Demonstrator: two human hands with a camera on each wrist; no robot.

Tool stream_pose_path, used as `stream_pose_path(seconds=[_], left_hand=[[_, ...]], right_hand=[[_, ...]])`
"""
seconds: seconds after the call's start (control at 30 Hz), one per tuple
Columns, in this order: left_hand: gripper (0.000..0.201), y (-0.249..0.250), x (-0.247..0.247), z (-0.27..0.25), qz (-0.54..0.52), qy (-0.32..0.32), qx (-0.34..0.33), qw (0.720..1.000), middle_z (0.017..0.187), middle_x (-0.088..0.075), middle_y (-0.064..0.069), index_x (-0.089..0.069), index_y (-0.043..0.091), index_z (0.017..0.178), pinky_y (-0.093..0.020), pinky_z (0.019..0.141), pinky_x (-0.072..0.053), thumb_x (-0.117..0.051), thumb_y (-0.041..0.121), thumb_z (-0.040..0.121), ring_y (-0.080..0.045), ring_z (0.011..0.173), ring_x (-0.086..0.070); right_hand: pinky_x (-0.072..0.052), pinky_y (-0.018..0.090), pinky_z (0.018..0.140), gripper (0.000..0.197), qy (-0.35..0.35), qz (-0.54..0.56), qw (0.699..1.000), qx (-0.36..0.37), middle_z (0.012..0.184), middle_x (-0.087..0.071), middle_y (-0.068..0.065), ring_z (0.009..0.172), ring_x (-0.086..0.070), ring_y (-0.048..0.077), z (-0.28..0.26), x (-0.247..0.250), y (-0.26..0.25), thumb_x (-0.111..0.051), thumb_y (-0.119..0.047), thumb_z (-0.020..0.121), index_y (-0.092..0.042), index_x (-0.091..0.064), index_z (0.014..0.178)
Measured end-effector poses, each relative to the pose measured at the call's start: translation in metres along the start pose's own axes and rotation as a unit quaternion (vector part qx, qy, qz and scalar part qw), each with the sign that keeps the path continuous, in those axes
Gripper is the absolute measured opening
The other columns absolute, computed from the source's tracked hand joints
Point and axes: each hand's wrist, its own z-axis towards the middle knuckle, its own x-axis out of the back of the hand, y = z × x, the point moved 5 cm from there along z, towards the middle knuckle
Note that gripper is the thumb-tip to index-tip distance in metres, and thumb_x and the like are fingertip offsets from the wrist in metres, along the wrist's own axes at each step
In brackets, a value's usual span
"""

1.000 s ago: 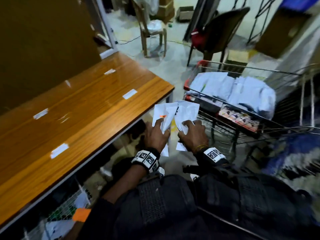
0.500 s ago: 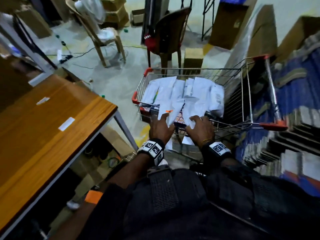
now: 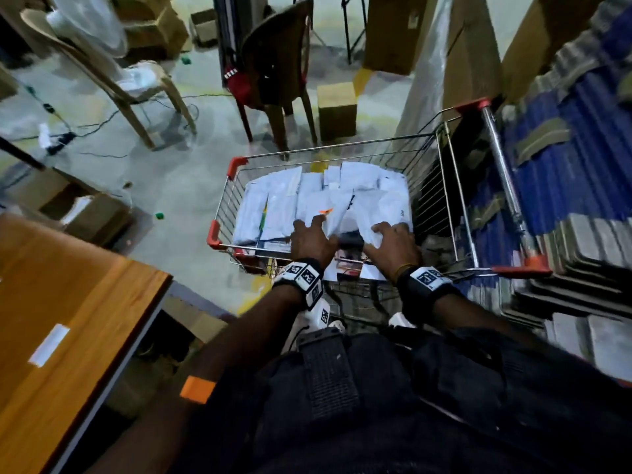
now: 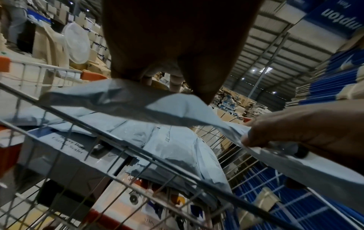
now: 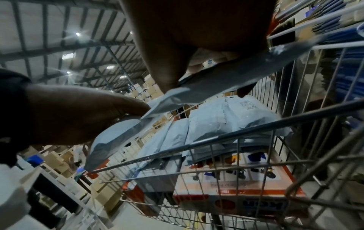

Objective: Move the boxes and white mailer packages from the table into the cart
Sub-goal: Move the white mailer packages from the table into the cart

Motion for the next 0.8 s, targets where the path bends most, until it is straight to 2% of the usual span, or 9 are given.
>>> stream_pose_path(seconds=[0.2, 0.33, 0.5, 0.6, 0.7, 0.73, 0.8], left_hand=[[0.054, 0.011, -0.023, 0.082, 0.024, -0.029, 0.017, 0.999, 0.127, -0.038, -0.017, -0.042, 0.030, 0.138, -0.049, 0.094, -0.047, -0.057, 0.041, 0.086, -0.042, 0.112, -0.048], [0.056, 0.015, -0.038, 0.127, 0.030, -0.040, 0.025, 0.998, 0.131, -0.035, -0.017, -0.039, 0.029, 0.141, -0.046, 0.090, -0.046, -0.056, 0.039, 0.088, -0.043, 0.111, -0.048], [0.060, 0.021, -0.056, 0.165, 0.012, -0.041, 0.023, 0.999, 0.148, -0.022, -0.018, -0.033, 0.034, 0.146, -0.048, 0.093, -0.042, -0.054, 0.035, 0.090, -0.044, 0.121, -0.041], [0.063, 0.021, -0.068, 0.186, -0.009, -0.065, 0.017, 0.998, 0.158, -0.007, -0.018, -0.026, 0.036, 0.150, -0.051, 0.100, -0.040, -0.052, 0.040, 0.093, -0.045, 0.131, -0.033], [0.071, 0.018, -0.079, 0.194, 0.024, -0.106, -0.004, 0.994, 0.161, 0.008, -0.017, -0.018, 0.033, 0.154, -0.050, 0.109, -0.031, -0.050, 0.052, 0.094, -0.043, 0.142, -0.021], [0.074, 0.020, -0.080, 0.194, 0.059, -0.109, -0.020, 0.992, 0.161, 0.011, -0.017, -0.014, 0.034, 0.155, -0.049, 0.109, -0.032, -0.051, 0.052, 0.093, -0.044, 0.142, -0.020], [0.080, 0.024, -0.082, 0.193, 0.138, -0.107, -0.063, 0.983, 0.161, 0.017, -0.016, -0.007, 0.038, 0.155, -0.049, 0.102, -0.039, -0.054, 0.050, 0.091, -0.046, 0.137, -0.027]], right_hand=[[-0.041, 0.049, 0.101, 0.057, -0.031, -0.026, 0.999, -0.017, 0.135, -0.036, 0.014, 0.127, -0.038, 0.039, 0.082, -0.013, -0.004, -0.063, -0.043, 0.081, -0.027, -0.048, 0.134], [-0.041, 0.048, 0.100, 0.058, -0.039, -0.020, 0.998, -0.042, 0.137, -0.034, 0.015, 0.128, -0.037, 0.038, 0.130, -0.023, -0.009, -0.061, -0.038, 0.082, -0.027, -0.044, 0.137], [-0.041, 0.048, 0.101, 0.058, -0.036, -0.011, 0.998, -0.045, 0.139, -0.031, 0.017, 0.127, -0.038, 0.040, 0.175, -0.036, -0.008, -0.061, -0.036, 0.084, -0.025, -0.043, 0.138], [-0.038, 0.050, 0.106, 0.065, -0.046, -0.007, 0.998, -0.047, 0.151, -0.017, 0.018, 0.138, -0.028, 0.039, 0.196, -0.046, -0.005, -0.062, -0.040, 0.088, -0.026, -0.035, 0.145], [-0.023, 0.051, 0.116, 0.085, -0.099, -0.036, 0.994, -0.029, 0.160, 0.013, 0.016, 0.148, -0.001, 0.037, 0.205, -0.062, 0.002, -0.062, -0.051, 0.087, -0.031, -0.014, 0.154], [-0.019, 0.052, 0.117, 0.089, -0.111, -0.059, 0.992, -0.015, 0.160, 0.019, 0.014, 0.148, 0.005, 0.037, 0.207, -0.064, 0.002, -0.061, -0.054, 0.086, -0.033, -0.008, 0.155], [-0.013, 0.054, 0.116, 0.093, -0.127, -0.094, 0.987, 0.020, 0.158, 0.026, 0.011, 0.148, 0.011, 0.038, 0.210, -0.066, -0.001, -0.061, -0.056, 0.086, -0.036, 0.000, 0.154]])
